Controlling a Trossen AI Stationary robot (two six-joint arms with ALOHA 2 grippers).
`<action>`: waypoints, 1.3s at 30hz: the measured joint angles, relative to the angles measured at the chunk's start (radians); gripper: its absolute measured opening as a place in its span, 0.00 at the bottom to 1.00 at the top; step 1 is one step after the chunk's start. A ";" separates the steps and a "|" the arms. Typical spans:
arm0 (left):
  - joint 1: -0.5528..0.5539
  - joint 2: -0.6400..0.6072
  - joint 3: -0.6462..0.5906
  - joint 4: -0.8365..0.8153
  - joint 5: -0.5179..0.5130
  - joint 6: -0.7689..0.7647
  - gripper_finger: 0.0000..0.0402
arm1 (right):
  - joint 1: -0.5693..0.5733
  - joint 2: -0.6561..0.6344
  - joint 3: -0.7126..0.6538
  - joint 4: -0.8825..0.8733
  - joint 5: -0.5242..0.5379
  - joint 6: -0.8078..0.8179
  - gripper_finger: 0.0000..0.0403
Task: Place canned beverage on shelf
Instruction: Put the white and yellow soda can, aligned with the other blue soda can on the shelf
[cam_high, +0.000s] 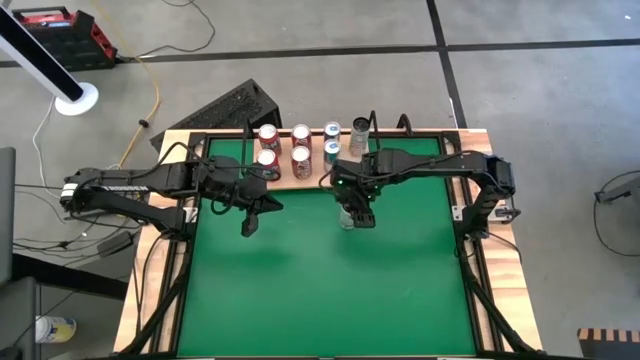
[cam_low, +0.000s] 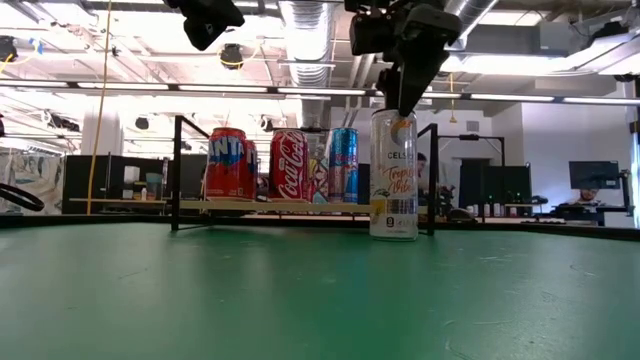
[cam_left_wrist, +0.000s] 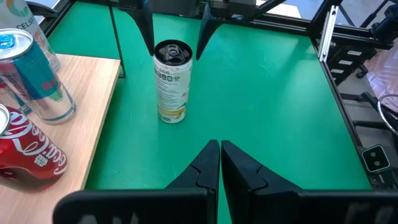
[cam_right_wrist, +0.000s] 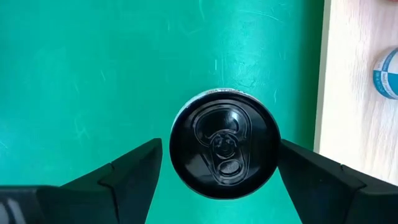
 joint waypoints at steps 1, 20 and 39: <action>0.000 0.000 0.000 0.000 0.000 0.000 0.00 | -0.001 0.000 0.000 0.001 0.000 -0.005 0.84; 0.000 0.000 0.000 0.000 0.000 0.001 0.00 | -0.003 0.000 0.000 -0.044 0.029 -0.068 0.90; 0.000 0.000 0.000 0.000 -0.005 -0.001 0.00 | 0.026 0.000 0.000 -0.020 0.046 -0.329 0.94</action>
